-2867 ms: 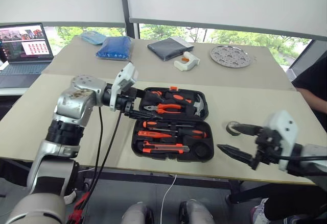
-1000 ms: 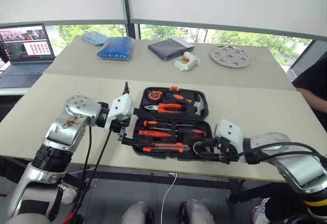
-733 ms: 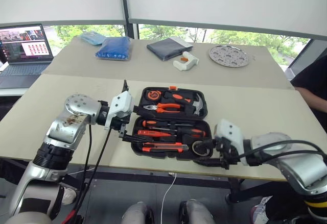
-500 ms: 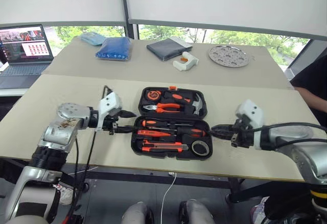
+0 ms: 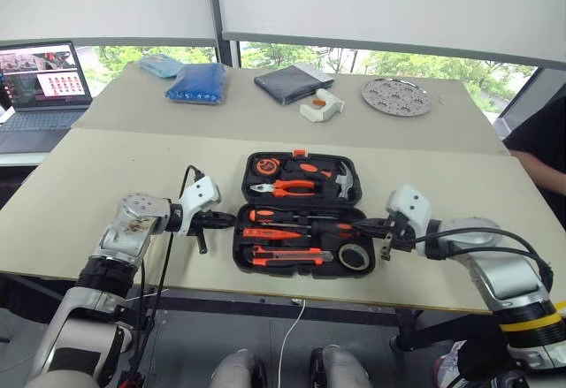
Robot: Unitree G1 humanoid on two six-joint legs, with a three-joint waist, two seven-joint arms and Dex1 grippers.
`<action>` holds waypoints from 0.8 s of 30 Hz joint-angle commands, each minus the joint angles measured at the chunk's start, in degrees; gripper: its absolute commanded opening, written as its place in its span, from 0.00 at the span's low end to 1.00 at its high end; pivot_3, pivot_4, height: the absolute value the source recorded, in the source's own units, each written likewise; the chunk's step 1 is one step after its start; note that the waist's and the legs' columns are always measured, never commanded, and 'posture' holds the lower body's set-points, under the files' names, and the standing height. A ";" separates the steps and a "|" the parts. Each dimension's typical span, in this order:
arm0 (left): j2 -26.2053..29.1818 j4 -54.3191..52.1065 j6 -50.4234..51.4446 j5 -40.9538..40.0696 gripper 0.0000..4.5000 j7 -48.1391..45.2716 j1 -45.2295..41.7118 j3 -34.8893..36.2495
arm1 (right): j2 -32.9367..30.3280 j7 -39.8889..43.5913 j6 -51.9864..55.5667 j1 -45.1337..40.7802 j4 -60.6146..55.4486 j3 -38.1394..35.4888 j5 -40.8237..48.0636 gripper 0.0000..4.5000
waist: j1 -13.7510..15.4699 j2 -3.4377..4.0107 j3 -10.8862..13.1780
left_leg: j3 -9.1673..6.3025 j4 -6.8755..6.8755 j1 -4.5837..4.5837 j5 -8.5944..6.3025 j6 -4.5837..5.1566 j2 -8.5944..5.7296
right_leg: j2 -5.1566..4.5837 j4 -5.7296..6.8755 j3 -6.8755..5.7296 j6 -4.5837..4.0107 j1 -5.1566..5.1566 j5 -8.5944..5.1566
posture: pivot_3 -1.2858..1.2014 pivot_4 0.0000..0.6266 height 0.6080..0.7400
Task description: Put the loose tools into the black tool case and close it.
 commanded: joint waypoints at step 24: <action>-1.16 -4.04 -1.56 -1.09 0.00 -7.15 -0.80 -2.77 | -2.63 2.91 -1.16 6.95 -3.94 -6.19 1.57 0.00 | -0.42 0.01 0.00 | -0.01 0.04 -0.01 0.03 0.01 0.03 | -0.05 0.08 -0.01 -0.03 -0.02 0.04 | 0.52 0.24 0.84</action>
